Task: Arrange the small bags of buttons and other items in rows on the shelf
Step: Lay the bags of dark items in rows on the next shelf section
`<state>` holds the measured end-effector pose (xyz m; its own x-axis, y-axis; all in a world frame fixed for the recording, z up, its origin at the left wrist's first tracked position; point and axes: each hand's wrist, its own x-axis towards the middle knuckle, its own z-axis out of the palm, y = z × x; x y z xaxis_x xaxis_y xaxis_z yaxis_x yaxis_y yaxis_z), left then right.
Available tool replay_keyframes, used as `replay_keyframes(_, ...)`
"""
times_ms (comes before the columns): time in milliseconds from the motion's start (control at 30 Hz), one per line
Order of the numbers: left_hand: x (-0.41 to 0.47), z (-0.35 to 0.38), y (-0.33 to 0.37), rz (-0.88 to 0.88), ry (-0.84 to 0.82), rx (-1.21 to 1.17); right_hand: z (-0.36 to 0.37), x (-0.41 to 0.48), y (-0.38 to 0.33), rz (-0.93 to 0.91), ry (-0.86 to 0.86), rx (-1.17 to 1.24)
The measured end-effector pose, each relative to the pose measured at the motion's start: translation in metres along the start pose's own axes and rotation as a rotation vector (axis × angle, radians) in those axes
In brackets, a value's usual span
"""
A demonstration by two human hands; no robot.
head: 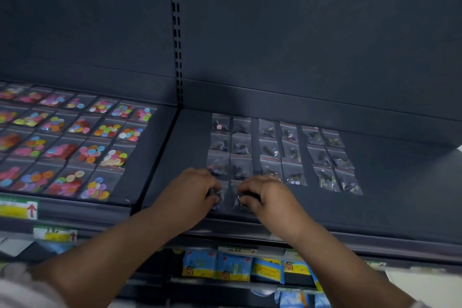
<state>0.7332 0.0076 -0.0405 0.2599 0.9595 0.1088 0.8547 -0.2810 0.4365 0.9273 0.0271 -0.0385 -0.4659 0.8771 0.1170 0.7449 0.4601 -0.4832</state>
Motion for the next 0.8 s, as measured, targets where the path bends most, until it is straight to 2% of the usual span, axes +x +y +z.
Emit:
replay_keyframes(167, 0.0, 0.001, -0.001, 0.004, 0.0, 0.003, -0.001, 0.0, 0.001, 0.007, -0.013, 0.007)
replay_keyframes(300, 0.002, -0.002, 0.0, 0.007, 0.046, -0.021, -0.004, 0.001, 0.002, 0.032, 0.084, 0.024)
replay_keyframes(400, 0.008, -0.005, 0.0, 0.036, 0.058, 0.005, -0.007, 0.005, 0.004, 0.007, 0.114, -0.062)
replay_keyframes(567, 0.022, -0.004, 0.003, 0.092, -0.059, 0.076, -0.007, 0.017, -0.003, -0.066, -0.02, -0.121)
replay_keyframes(700, 0.03, -0.002, 0.0, 0.054, -0.168, 0.139, -0.006, 0.026, -0.005, -0.038, -0.188, -0.239)
replay_keyframes(800, 0.03, -0.003, 0.001, 0.031, -0.213, 0.145, -0.008, 0.026, -0.004, -0.013, -0.226, -0.238)
